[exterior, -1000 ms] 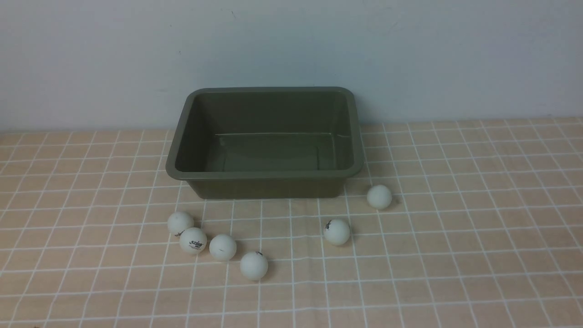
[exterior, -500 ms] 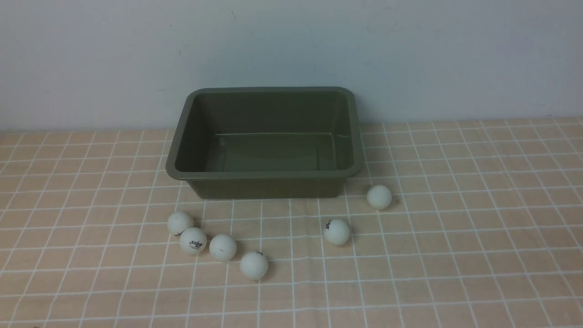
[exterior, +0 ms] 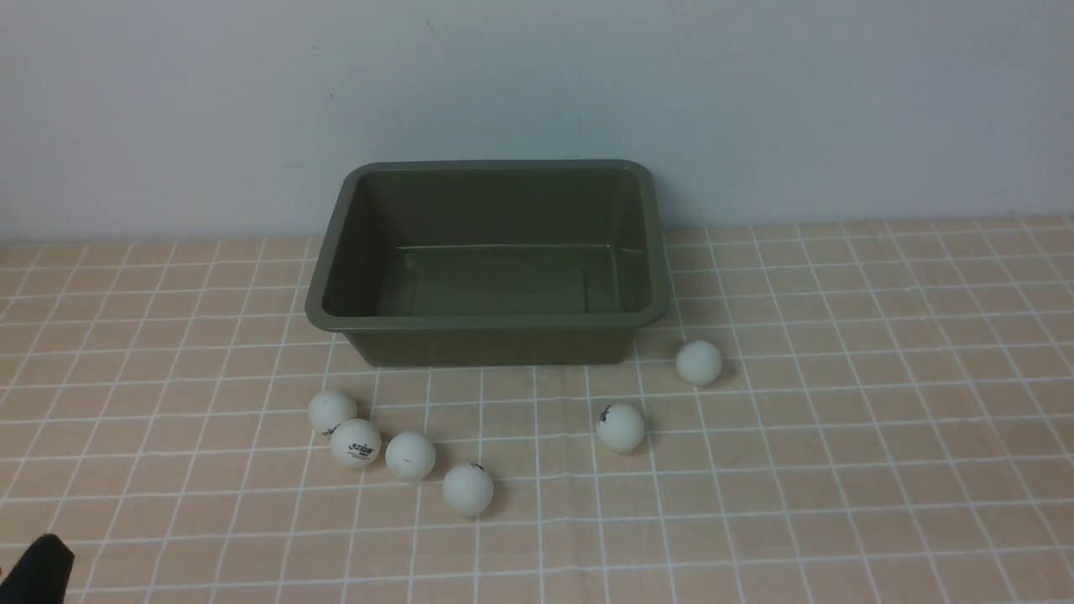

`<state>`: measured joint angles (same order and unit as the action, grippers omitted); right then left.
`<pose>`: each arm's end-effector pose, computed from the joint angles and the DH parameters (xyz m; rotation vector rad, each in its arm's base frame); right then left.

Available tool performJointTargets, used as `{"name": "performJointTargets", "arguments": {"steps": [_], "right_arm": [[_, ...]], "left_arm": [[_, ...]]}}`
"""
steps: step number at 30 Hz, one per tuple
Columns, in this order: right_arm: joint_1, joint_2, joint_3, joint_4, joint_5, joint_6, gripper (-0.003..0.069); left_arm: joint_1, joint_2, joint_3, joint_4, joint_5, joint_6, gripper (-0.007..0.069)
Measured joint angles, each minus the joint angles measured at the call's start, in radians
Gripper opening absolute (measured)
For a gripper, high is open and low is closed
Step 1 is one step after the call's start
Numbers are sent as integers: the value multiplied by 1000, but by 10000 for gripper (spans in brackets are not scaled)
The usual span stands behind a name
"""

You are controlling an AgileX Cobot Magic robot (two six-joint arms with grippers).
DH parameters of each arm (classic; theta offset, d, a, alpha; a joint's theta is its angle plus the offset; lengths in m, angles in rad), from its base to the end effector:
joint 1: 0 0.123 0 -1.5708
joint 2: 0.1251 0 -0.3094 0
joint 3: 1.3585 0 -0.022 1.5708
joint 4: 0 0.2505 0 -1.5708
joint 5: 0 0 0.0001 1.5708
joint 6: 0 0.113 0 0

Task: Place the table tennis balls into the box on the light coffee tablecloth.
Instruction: 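Reach for and grasp a ping pong ball on the table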

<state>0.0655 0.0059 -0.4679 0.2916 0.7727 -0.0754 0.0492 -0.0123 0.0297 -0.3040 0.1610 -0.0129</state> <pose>0.0024 0.0229 0.2906 -0.0839 1.7780 0.3247 0.0536 -0.0028 0.1877 -0.2631 1.6392 -0.2403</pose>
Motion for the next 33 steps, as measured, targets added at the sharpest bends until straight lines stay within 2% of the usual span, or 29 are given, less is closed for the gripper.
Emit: {"name": "performJointTargets", "arguments": {"steps": [3, 5, 8, 10, 11, 15, 16, 20, 21, 25, 27, 33], "right_arm": [[0, 0, 0, 0, 21, -4, 347], [0, 0, 0, 0, 31, -15, 347], [0, 0, 0, 2, 35, -34, 347], [0, 7, 0, 19, 36, -85, 347], [0, 8, 0, 24, 36, -90, 347], [0, 77, -1, 107, 38, -259, 347], [0, 81, -1, 113, 38, -266, 347], [0, 189, -1, 281, 52, -431, 347], [0, 233, -1, 339, 52, -508, 347], [0, 383, -8, 481, 65, -681, 347], [0, 463, -18, 515, 78, -734, 347], [0, 723, -103, 507, 72, -835, 363]], "left_arm": [[0, 0, 0, -105, -122, -4, 318], [0, 0, -17, -136, -121, -4, 318], [0, 0, -74, -147, -33, -5, 318], [0, 25, -175, -149, 107, 13, 318], [0, 29, -184, -149, 117, 13, 318], [0, 168, -360, -127, 329, 156, 318], [0, 174, -367, -125, 337, 165, 318], [0, 296, -462, -102, 429, 362, 318], [0, 326, -477, -102, 434, 400, 318], [0, 386, -494, -109, 431, 444, 318], [0, 406, -494, -110, 431, 450, 318], [0, 424, -494, -111, 431, 459, 318]]}}
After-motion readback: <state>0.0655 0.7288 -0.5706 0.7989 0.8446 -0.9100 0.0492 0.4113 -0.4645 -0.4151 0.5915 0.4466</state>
